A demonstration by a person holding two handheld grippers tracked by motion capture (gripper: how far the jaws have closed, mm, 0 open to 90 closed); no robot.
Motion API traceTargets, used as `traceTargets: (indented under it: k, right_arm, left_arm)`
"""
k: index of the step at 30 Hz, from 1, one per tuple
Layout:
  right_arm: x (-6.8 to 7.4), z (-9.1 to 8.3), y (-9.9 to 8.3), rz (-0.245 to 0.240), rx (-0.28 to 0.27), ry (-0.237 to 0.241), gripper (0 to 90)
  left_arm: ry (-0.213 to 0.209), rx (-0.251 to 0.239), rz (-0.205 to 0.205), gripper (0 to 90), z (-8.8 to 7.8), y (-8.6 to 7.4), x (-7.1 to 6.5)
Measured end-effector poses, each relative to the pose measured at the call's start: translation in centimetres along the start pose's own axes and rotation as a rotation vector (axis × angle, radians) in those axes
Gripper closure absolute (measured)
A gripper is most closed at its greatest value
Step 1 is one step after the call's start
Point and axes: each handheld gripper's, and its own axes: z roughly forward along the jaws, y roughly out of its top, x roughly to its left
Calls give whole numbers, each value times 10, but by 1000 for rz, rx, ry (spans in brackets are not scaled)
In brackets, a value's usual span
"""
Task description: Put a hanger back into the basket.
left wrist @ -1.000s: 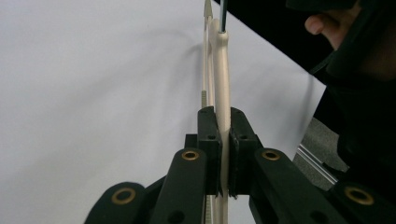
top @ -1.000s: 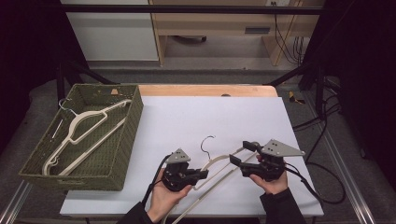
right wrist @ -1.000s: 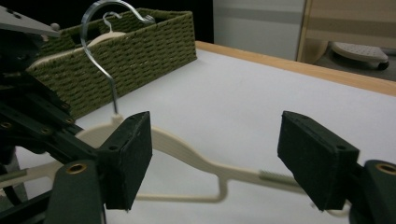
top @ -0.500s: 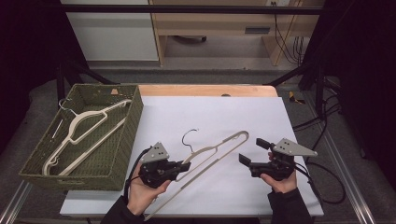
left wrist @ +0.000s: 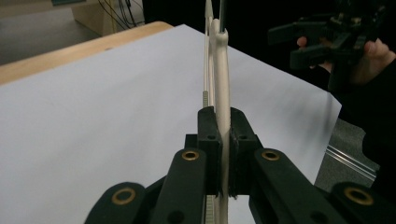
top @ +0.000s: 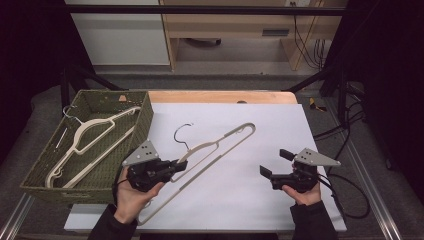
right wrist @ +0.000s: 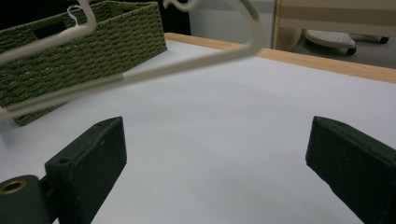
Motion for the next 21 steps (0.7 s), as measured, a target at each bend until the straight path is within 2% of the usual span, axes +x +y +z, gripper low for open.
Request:
traceTargets:
  k: [3, 5, 6, 7, 8, 13, 15, 18, 21]
  right_arm:
    - [-2, -1, 0, -10, 6, -7, 53]
    - [-2, -1, 0, -1, 1, -12, 52]
    - [-3, -3, 0, 2, -2, -15, 53]
    - [-3, -3, 0, 2, -2, -15, 53]
    - [-3, -4, 0, 5, -3, -11, 53]
    - [-3, -4, 1, 3, -7, -4, 54]
    - [-4, -5, 1, 5, -9, -5, 54]
    - [-4, -6, 1, 6, -15, -8, 53]
    - [-4, -6, 1, 7, -13, -11, 53]
  left_arm:
    - [4, -6, -4, 859, -8, 7, 6]
    - [1, -14, -2, 859, -17, 14, 12]
    - [7, -26, 0, 859, -27, 21, 19]
    - [7, -26, 0, 859, -27, 21, 19]
    - [24, -30, 8, 859, -36, 28, 26]
    - [50, -16, 15, 859, -54, 45, 45]
    - [48, -19, 14, 859, -61, 50, 53]
    - [70, -20, 34, 859, -72, 55, 64]
    - [96, -13, 34, 859, -83, 58, 76]
